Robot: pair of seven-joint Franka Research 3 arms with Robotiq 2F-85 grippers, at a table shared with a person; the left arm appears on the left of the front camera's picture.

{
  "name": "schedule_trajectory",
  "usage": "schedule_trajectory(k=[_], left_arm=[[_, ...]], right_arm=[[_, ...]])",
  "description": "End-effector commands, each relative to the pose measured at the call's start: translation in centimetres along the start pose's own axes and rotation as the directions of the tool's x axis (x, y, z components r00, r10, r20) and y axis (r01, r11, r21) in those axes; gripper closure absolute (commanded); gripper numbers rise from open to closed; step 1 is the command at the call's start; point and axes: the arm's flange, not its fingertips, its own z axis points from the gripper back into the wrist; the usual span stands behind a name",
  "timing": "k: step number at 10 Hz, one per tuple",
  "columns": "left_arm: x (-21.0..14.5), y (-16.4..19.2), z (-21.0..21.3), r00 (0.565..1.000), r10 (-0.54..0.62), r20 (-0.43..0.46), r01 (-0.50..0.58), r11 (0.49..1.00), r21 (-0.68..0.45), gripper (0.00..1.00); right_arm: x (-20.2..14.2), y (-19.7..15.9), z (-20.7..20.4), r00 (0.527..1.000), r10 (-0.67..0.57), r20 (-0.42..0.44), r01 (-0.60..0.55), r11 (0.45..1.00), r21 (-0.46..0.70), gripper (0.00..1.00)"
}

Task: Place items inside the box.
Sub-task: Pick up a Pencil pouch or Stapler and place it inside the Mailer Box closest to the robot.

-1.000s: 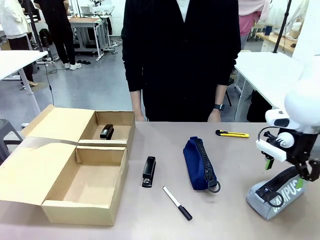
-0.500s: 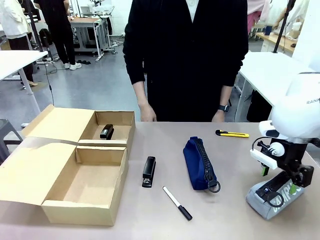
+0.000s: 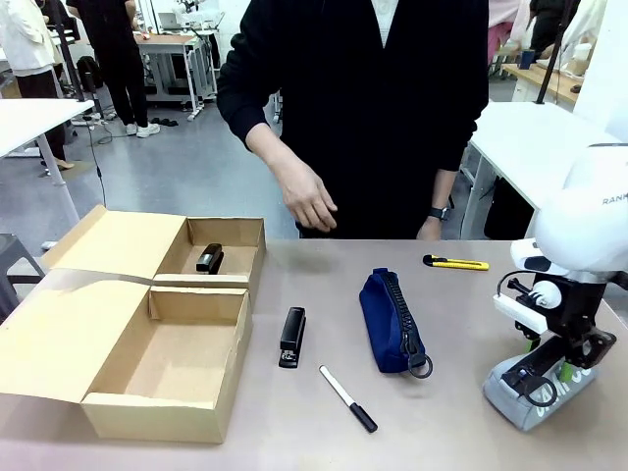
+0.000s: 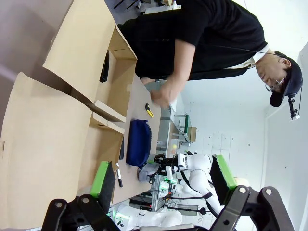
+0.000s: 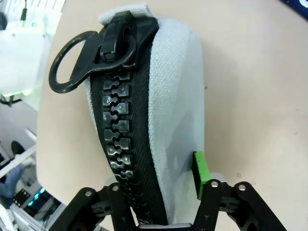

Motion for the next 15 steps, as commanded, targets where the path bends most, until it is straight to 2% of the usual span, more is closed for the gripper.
schedule_trajectory(k=[1,2,3,5,7,9,10,11,12,13,14,15], left_arm=[[-0.1,0.0,0.1,1.0,-0.017,-0.003,0.017,1.0,-0.011,0.0],[-0.1,0.0,0.1,1.0,-0.017,-0.003,0.017,1.0,-0.011,0.0],[-0.1,0.0,0.1,1.0,-0.017,-0.003,0.017,1.0,-0.011,0.0],[-0.1,0.0,0.1,1.0,-0.017,-0.003,0.017,1.0,-0.011,0.0],[-0.1,0.0,0.1,1.0,-0.017,-0.003,0.017,1.0,-0.011,0.0],[-0.1,0.0,0.1,1.0,-0.017,-0.003,0.017,1.0,-0.011,0.0],[-0.1,0.0,0.1,1.0,-0.017,-0.003,0.017,1.0,-0.011,0.0],[-0.1,0.0,0.1,1.0,-0.017,-0.003,0.017,1.0,-0.011,0.0],[-0.1,0.0,0.1,1.0,-0.017,-0.003,0.017,1.0,-0.011,0.0],[-0.1,0.0,0.1,1.0,-0.017,-0.003,0.017,1.0,-0.011,0.0],[-0.1,0.0,0.1,1.0,-0.017,-0.003,0.017,1.0,-0.011,0.0],[-0.1,0.0,0.1,1.0,-0.017,-0.003,0.017,1.0,-0.011,0.0]], right_arm=[[0.9,4.7,-2.1,0.999,-0.037,-0.038,0.037,0.999,-0.006,1.0],[0.8,5.0,-1.6,0.998,-0.051,-0.039,0.051,0.999,-0.008,0.89],[0.7,5.2,-1.3,0.998,-0.049,-0.033,0.05,0.999,0.01,0.99],[0.8,5.5,-0.8,0.997,-0.073,-0.009,0.074,0.996,0.045,1.0],[0.7,6.0,0.1,0.988,-0.153,0.01,0.152,0.986,0.069,1.0],[0.6,6.6,0.7,0.987,-0.158,0.022,0.156,0.985,0.08,1.0],[0.4,7.1,1.4,0.977,-0.205,0.062,0.2,0.976,0.083,1.0],[-0.1,8.7,3.3,0.946,-0.254,0.201,0.255,0.967,0.018,1.0],[-0.8,10.4,5.0,0.846,-0.439,0.303,0.432,0.897,0.093,1.0],[-1.0,12.0,6.4,0.712,-0.616,0.337,0.609,0.781,0.141,1.0],[-0.5,13.3,7.4,0.542,-0.749,0.38,0.756,0.633,0.168,1.0],[0.4,13.8,8.0,0.398,-0.842,0.364,0.883,0.459,0.097,1.0]])
